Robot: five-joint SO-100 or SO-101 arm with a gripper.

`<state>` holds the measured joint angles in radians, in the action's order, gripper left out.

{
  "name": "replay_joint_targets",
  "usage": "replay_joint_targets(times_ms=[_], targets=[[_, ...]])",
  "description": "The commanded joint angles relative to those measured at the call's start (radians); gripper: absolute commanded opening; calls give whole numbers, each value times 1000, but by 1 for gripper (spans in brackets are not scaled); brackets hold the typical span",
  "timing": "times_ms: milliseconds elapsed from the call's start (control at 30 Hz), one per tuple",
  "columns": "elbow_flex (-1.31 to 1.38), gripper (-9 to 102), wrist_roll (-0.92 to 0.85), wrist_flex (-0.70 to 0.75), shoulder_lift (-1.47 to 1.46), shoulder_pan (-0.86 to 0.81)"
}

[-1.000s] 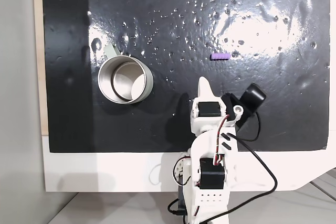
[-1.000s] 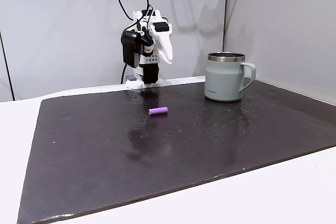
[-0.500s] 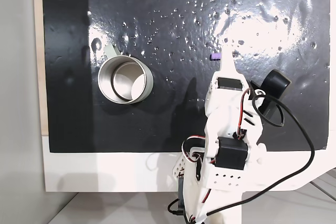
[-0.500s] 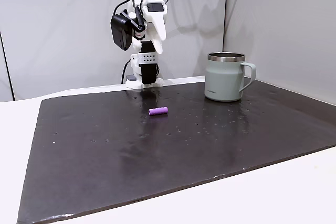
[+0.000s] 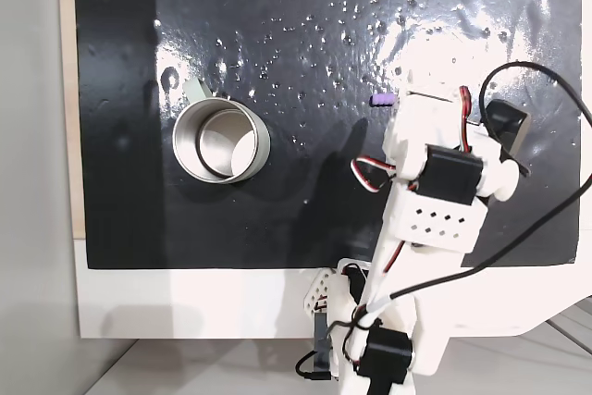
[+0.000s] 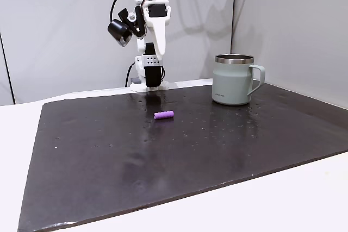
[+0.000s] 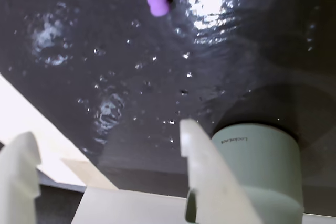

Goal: Grasp a pengrip and put it in the cup.

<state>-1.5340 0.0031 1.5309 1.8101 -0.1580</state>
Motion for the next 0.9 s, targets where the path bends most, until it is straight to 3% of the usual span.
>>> replay_joint_targets(times_ms=[0,467,867], targets=[[118,27,-25,29,-71,-34],[327,27,-170,77,-402,-40],[391,27,-235,-3,-603,-44]])
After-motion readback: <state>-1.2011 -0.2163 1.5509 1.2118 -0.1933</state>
